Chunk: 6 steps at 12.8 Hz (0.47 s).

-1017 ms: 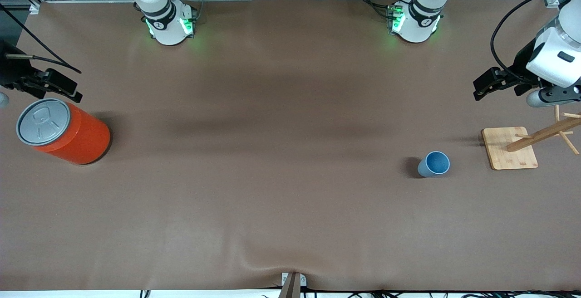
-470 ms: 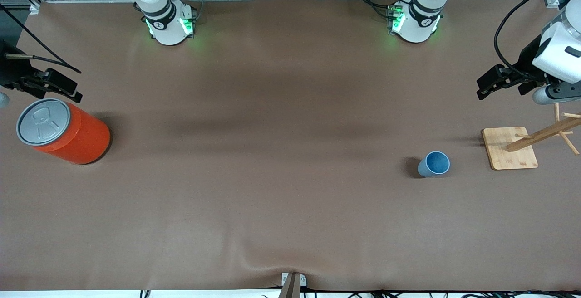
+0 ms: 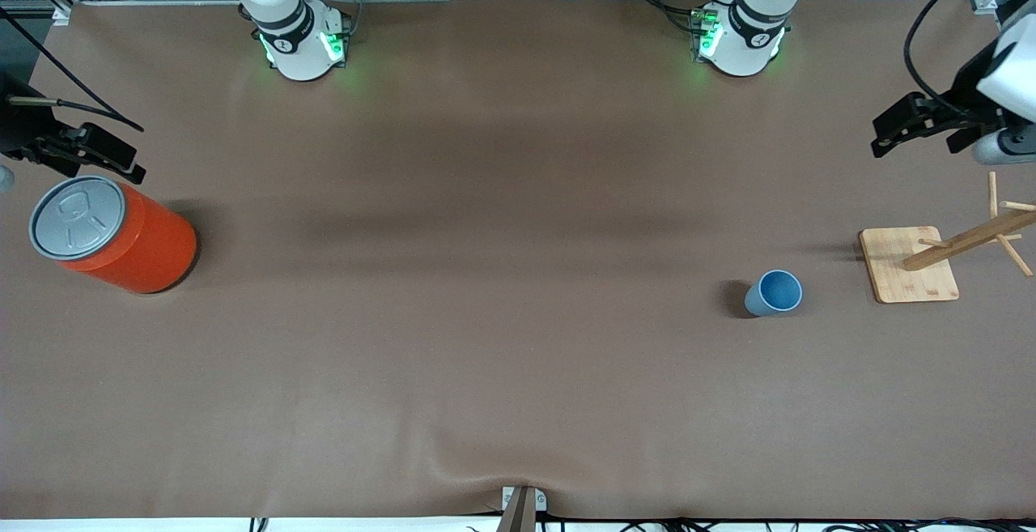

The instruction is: Flip cup

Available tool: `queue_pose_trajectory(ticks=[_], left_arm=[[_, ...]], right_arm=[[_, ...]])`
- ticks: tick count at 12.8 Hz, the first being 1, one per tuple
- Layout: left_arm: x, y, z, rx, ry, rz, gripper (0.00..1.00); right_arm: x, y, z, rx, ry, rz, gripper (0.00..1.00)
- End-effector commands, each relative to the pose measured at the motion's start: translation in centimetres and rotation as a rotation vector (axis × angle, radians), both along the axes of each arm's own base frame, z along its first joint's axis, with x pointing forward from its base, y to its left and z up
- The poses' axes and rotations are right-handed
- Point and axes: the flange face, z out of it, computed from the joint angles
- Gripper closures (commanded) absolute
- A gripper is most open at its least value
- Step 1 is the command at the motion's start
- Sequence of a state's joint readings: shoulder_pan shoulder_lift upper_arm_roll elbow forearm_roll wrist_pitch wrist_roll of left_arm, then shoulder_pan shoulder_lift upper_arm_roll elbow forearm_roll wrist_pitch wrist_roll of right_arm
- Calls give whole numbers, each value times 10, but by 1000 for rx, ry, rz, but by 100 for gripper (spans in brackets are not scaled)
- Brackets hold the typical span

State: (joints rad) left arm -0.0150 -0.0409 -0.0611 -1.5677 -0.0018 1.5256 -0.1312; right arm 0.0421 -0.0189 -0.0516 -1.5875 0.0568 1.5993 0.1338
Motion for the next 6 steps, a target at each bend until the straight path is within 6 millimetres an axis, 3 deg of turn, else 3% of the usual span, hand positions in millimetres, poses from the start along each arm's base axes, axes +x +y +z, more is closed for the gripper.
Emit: queue_pose_trajectory(ticks=[1, 6], left_arm=[[-21, -2, 8, -14, -3, -5, 0], [-26, -1, 18, 5, 29, -14, 0]], right_arm=[[-3, -5, 4, -33, -12, -3, 0], [-2, -4, 6, -113, -21, 14, 0]])
